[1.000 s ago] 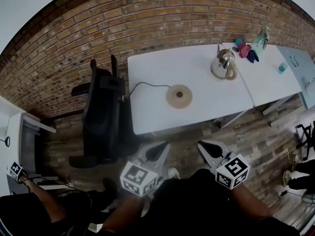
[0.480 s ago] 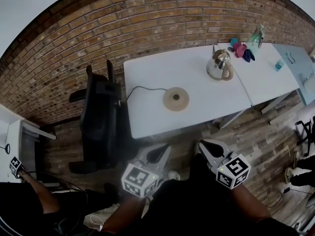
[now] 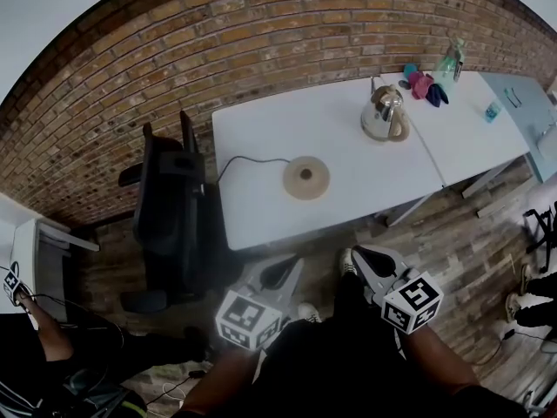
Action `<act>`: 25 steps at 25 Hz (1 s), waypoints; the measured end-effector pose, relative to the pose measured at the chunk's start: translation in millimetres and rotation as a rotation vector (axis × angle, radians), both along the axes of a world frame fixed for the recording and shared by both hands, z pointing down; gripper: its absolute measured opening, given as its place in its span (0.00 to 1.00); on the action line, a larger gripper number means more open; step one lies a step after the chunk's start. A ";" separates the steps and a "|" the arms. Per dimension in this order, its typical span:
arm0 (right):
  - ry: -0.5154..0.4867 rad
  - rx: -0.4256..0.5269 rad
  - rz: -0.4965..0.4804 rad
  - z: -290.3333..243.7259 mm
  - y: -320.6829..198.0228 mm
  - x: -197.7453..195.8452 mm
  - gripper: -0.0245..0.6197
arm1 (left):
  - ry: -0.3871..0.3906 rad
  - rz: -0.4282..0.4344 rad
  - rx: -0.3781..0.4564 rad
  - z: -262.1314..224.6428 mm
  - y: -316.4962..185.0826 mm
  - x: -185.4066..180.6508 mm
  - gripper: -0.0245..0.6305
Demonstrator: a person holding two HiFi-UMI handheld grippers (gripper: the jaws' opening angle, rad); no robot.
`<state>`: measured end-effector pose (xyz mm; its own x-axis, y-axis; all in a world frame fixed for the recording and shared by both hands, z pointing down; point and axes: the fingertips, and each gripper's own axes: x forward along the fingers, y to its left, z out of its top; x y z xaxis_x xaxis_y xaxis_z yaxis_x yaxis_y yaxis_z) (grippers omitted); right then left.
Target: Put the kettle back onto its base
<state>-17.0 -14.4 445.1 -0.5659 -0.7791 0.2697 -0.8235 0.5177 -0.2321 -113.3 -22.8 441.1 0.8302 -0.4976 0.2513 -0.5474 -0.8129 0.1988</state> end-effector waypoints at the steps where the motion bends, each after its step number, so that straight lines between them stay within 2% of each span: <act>1: -0.001 0.000 0.001 0.3 -1.7 2.1 0.08 | -0.001 0.000 -0.001 0.3 -1.2 1.8 0.04; 11: -0.010 0.006 0.005 -1.4 -28.3 19.1 0.08 | -0.018 -0.005 -0.011 0.9 -22.3 15.6 0.04; 25: -0.002 0.011 0.043 2.8 -69.2 54.3 0.08 | -0.044 0.054 -0.003 1.7 -59.7 52.8 0.04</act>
